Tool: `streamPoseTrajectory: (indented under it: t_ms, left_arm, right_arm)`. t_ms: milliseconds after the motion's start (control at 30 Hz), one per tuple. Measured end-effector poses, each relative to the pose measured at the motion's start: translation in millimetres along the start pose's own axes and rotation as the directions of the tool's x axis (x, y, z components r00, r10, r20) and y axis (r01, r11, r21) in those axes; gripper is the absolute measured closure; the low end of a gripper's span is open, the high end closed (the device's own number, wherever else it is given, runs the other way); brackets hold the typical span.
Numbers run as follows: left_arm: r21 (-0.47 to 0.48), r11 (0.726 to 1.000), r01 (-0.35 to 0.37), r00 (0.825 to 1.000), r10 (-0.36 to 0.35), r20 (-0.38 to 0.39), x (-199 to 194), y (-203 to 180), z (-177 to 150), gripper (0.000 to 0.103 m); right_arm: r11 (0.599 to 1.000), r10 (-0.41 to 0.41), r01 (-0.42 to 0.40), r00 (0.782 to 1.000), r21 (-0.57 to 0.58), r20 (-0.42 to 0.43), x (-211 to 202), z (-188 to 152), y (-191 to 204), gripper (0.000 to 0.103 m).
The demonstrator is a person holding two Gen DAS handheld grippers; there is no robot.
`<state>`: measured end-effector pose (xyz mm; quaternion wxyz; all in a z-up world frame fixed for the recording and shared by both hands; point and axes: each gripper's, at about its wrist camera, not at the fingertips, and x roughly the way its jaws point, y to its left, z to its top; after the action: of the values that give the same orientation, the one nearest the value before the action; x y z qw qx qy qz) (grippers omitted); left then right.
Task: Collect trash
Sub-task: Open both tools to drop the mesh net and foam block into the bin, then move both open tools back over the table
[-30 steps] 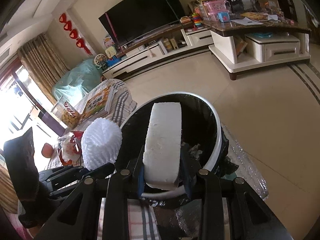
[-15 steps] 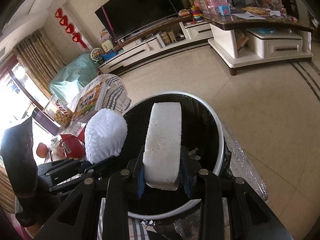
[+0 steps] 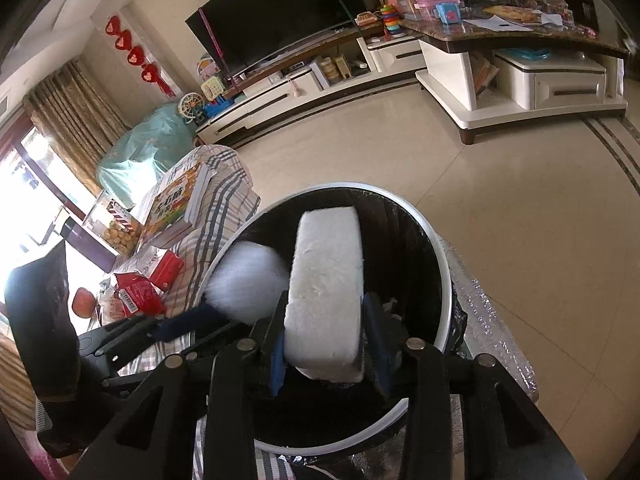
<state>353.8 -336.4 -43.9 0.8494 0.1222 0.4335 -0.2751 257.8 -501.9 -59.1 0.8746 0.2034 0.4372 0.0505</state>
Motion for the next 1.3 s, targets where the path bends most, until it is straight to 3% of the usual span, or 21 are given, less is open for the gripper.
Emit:
streamPoseTrajectory:
  t_ms: [67, 367, 767, 1067, 1300]
  left_arm:
    - [-0.006, 1.000, 0.008, 1.000, -0.008, 0.008, -4, 3, -3, 0.045]
    - [-0.075, 0.997, -0.011, 0.998, 0.015, 0.057, -32, 24, -38, 0.035]
    - [-0.191, 0.980, -0.051, 0.994, 0.068, 0.086, -84, 66, -115, 0.034]
    - [-0.275, 0.956, -0.104, 0.988, 0.130, 0.078, -118, 94, -161, 0.034]
    - [-0.357, 0.922, -0.150, 0.981, 0.184, 0.064, -136, 123, -190, 0.034]
  right_arm:
    - [1.000, 0.003, -0.003, 1.000, 0.007, 0.002, -1, 0, 0, 0.057]
    - [1.000, 0.011, -0.012, 0.999, 0.021, 0.044, -15, -7, 10, 0.038]
    - [0.999, 0.042, -0.044, 0.992, 0.009, 0.123, -34, -38, 50, 0.027]
    - [0.995, 0.073, -0.063, 0.989, -0.082, 0.125, -29, -68, 100, 0.022]
    - [0.986, 0.088, -0.071, 0.991, -0.152, 0.105, -17, -93, 136, 0.020]
